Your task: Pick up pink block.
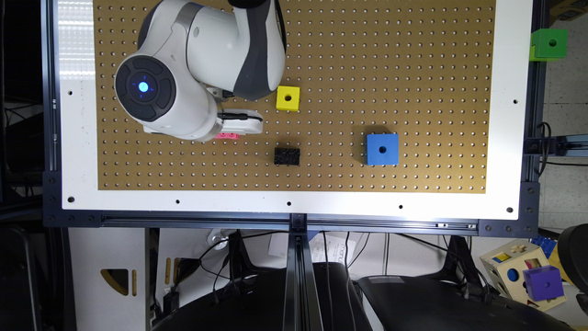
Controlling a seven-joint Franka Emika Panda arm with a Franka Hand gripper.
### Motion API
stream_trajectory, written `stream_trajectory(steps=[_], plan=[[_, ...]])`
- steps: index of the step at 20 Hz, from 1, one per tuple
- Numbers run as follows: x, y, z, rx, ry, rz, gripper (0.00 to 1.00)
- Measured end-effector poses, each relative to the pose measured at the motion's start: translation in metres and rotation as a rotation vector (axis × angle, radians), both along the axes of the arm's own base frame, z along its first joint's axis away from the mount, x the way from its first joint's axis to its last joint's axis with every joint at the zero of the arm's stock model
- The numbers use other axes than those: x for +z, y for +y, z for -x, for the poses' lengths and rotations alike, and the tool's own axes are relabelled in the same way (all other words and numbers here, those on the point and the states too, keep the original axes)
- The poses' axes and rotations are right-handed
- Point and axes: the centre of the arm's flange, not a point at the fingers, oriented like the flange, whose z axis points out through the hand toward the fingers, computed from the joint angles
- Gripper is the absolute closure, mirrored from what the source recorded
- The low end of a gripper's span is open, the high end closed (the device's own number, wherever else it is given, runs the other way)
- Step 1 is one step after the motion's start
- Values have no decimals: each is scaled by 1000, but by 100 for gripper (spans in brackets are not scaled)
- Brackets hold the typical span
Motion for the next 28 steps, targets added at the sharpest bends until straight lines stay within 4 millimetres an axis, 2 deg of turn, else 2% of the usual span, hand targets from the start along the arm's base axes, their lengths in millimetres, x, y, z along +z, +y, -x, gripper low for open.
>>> stream_trajectory(steps=[9,20,25,28], plan=[[4,0,-1,0,-2,1,100],[80,-1,-1,2,10,3,100],[87,-1,-1,3,8,4,100],[107,-1,0,3,4,7,100]])
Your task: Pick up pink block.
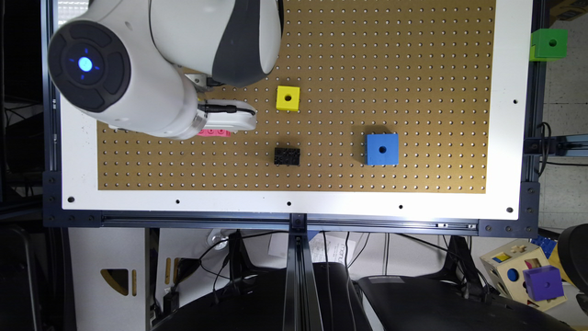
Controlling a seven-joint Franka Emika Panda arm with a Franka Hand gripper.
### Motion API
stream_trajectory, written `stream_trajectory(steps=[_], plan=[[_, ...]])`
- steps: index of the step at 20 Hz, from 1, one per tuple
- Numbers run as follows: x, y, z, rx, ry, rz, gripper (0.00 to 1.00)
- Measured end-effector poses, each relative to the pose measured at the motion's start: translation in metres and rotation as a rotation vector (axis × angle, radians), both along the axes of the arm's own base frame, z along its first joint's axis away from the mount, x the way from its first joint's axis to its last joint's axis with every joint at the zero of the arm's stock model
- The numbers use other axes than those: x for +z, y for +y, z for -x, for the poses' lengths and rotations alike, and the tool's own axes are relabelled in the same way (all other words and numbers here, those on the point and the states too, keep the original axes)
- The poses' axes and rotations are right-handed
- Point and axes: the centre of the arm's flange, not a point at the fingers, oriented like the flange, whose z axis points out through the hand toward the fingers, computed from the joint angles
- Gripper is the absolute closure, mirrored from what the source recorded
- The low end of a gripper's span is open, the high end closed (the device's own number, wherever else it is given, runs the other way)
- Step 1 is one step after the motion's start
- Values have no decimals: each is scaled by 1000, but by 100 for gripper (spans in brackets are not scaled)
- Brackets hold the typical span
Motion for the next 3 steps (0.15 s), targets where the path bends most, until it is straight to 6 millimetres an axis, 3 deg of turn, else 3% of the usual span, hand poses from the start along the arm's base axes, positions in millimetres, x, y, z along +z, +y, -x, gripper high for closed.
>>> stream_trajectory(steps=[3], plan=[[14,1,2,0,2,1,100]])
